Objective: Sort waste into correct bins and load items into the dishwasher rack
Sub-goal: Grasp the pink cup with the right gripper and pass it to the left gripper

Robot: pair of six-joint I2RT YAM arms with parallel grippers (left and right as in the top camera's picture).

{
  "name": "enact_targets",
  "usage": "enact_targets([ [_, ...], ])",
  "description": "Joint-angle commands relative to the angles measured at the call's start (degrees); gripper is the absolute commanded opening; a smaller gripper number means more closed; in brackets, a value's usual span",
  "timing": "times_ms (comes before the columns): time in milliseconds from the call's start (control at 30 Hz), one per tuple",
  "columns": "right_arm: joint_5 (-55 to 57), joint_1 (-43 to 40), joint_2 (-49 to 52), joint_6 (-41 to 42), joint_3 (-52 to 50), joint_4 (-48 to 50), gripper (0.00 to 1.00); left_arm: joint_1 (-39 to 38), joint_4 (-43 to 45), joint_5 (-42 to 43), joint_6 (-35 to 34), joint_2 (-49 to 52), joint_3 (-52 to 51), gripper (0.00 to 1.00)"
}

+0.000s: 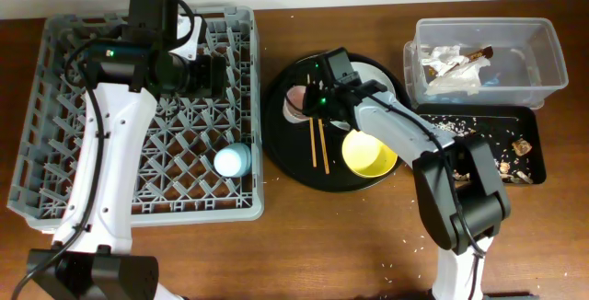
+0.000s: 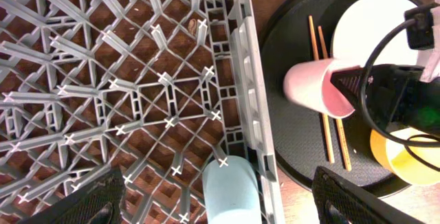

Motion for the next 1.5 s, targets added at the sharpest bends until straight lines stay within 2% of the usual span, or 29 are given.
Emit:
enact_targets([
  [0, -2.6, 0.2, -1.0, 0.3, 1.6, -1.6, 0.04, 0.2, -0.1, 0.8, -0.2, -0.2, 0.8, 0.86],
  [100, -6.8, -1.7, -7.3, -2.3, 4.4, -7.5, 0.04, 0.2, 0.0, 5.4, 1.8, -0.2, 0.8, 0.86],
  [133, -9.9, -3.1, -10.4, -2.3, 4.5, -9.4, 0.04, 0.2, -0.1, 11.5, 5.0, -0.2, 0.7, 0.87],
  [167, -13.1, -4.5, -12.4, -2.3, 4.5, -10.5, 0.04, 0.6, 0.0, 16.6, 6.4, -0.2, 0.4, 0.92],
  [233, -24.2, -7.8, -14.6, -2.5, 4.4, -10.7, 0.04, 2.1, 0.0, 29.2, 10.0, 0.3, -0.3, 0.95],
  [300, -38.7, -9.5, -14.6, -4.0, 4.4, -6.9, 0.04, 4.3, 0.2, 44.2, 14.7, 1.3, -1.6, 0.99],
  [333, -42.1, -9.5, -14.6, -4.0, 4.4, -5.1, 0.04, 5.0, 0.1, 49.9, 16.3, 1.9, -2.2, 0.99],
  [433, -48.9, -8.2, -14.6, -4.0, 4.4, 0.6, 0.04, 6.6, 0.2, 63.6, 19.3, 3.7, -4.2, 0.99],
  [533, -54.5, -6.8, -14.6, -3.9, 4.4, 6.1, 0.04, 7.1, 0.2, 71.8, 19.5, 6.4, -5.6, 0.99],
  [633, -55.3, -5.8, -14.6, -3.8, 4.4, 7.5, 0.04, 7.1, 1.0, 83.7, 21.0, 9.8, -6.0, 0.99],
  [800, -55.5, -4.5, -14.6, -3.7, 4.4, 10.3, 0.04, 7.1, 0.8, 84.1, 20.9, 11.4, -6.1, 0.98],
  [833, -54.1, -4.3, -14.6, -3.7, 4.4, 10.4, 0.04, 7.1, 0.3, 84.1, 20.9, 11.4, -6.1, 0.93],
  [867, -51.6, -3.8, -14.5, -3.7, 4.4, 10.4, 0.04, 7.1, -0.2, 84.1, 20.9, 11.4, -6.1, 0.84],
  [933, -48.0, -2.6, -13.7, -3.8, 4.4, 10.8, 0.04, 7.1, -0.5, 84.1, 20.9, 11.4, -6.1, 0.77],
  [1200, -44.8, -1.5, -11.8, -0.7, 4.4, 15.7, 0.04, 7.1, -1.6, 84.1, 20.9, 11.4, -6.1, 0.68],
  [1233, -44.8, -1.5, -11.8, -0.7, 4.4, 15.7, 0.12, 7.1, -1.5, 84.1, 20.9, 11.4, -6.1, 0.67],
  [1300, -44.8, -1.5, -11.8, -0.7, 4.4, 15.7, 0.36, 7.1, -1.5, 84.1, 21.0, 11.4, -6.1, 0.66],
  [1333, -44.8, -1.5, -11.8, -0.7, 4.4, 15.7, 0.57, 7.1, -1.5, 84.0, 21.0, 11.4, -6.1, 0.65],
  [1467, -44.8, -1.6, -11.8, -1.4, 4.4, 15.0, 0.66, 7.5, -0.9, 83.1, 21.0, 11.4, -6.1, 0.64],
])
